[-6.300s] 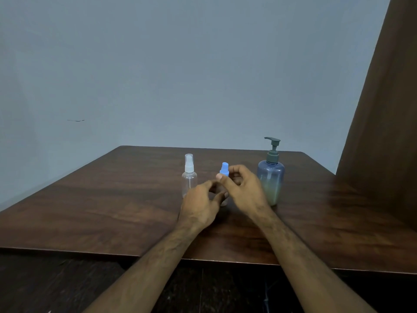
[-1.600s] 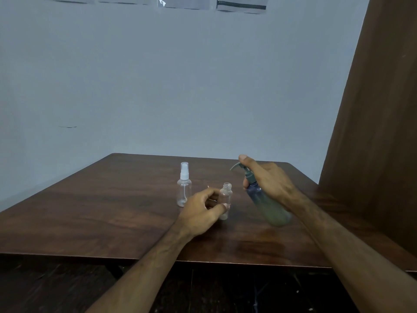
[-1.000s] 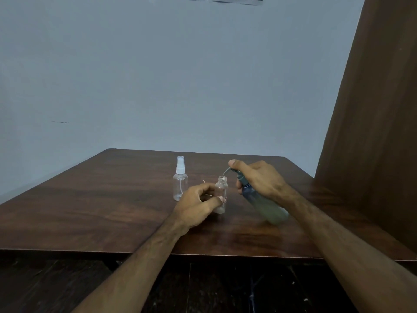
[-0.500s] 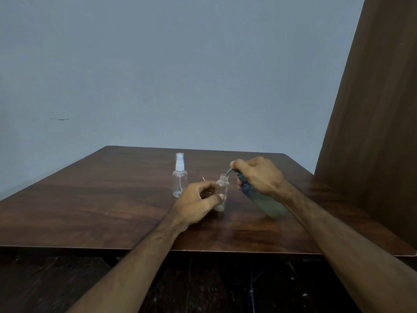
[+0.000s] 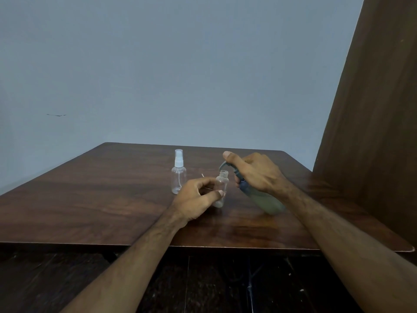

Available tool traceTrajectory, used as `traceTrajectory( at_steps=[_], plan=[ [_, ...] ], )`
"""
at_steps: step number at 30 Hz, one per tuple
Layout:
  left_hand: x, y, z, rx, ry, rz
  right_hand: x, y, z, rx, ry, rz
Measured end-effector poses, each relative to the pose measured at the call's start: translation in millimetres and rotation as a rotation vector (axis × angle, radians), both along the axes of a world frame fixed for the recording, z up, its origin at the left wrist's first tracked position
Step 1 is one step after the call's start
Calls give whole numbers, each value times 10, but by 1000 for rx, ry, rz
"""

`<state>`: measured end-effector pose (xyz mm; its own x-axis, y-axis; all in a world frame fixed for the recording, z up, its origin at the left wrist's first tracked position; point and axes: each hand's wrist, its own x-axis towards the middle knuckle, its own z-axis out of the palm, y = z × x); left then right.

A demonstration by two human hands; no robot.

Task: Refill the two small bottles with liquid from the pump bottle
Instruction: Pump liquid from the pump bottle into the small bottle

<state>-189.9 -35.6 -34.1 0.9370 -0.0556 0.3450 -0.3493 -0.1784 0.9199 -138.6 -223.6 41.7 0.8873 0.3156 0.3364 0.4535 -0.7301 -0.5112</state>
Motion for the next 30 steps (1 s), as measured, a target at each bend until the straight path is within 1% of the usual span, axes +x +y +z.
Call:
traceTrajectory(
  at_steps=[23,30],
  plan=[
    [-33,16,34,20,-34,-10,81,-16,-23,-74,-92,-16],
    [-18,14,24,23,-24,0,92,-10,3,-68,-69,-3]
  ],
)
